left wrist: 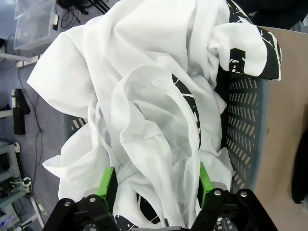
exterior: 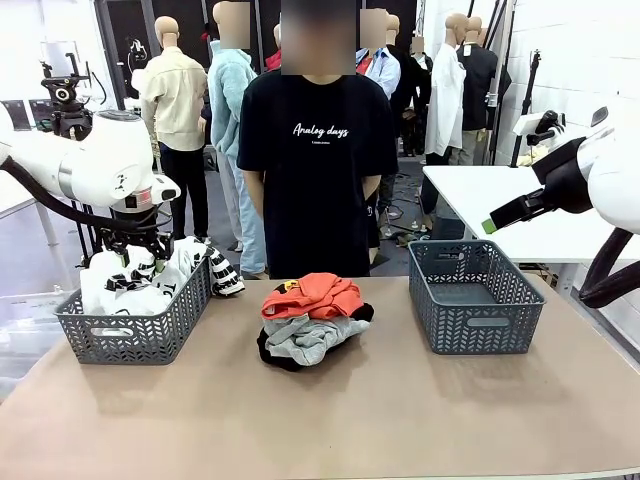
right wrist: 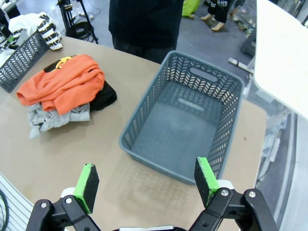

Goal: Sort the tops and bottoms.
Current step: Sort the clothes according to human instructions, then lift clothes from the center of the table with your right hand.

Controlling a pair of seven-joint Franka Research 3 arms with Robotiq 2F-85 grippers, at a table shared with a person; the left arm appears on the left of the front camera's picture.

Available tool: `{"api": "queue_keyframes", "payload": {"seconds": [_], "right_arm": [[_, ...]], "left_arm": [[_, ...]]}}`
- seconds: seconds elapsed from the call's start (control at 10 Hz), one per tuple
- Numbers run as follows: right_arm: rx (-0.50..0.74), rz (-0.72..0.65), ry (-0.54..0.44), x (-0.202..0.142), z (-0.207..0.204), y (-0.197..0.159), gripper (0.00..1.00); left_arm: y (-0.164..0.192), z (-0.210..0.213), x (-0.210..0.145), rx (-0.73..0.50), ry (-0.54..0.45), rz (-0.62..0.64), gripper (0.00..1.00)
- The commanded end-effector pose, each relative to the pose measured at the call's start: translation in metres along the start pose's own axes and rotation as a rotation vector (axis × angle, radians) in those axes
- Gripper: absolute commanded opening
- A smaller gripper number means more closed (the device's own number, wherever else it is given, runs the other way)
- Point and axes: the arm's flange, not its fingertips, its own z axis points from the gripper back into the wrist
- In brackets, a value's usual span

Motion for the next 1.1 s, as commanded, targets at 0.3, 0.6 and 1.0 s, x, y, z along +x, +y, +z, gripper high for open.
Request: {"api": "queue_keyframes", "payload": {"seconds": [0.3,0.6,1.0], "right_arm": [[0.015,-0.007,-0.001,-0.0011,-0.002,-0.0012,1.0],[0.015,-0.007,-0.001,-0.0011,-0.002,-0.0012,1.0],[0.015,-0.007,-0.001,-0.0011,-0.002,-0.0012,1.0]], "left_arm": [[0.0123,0.02,-0.0001,-0.08,0.016,0.013,1.0],[0.0027,0.0107,-0.0001,-0.063,0.003,0.027,1.0],[0.0027,0.0107,-0.0001,-0.063,0.003,0.027,1.0]]}}
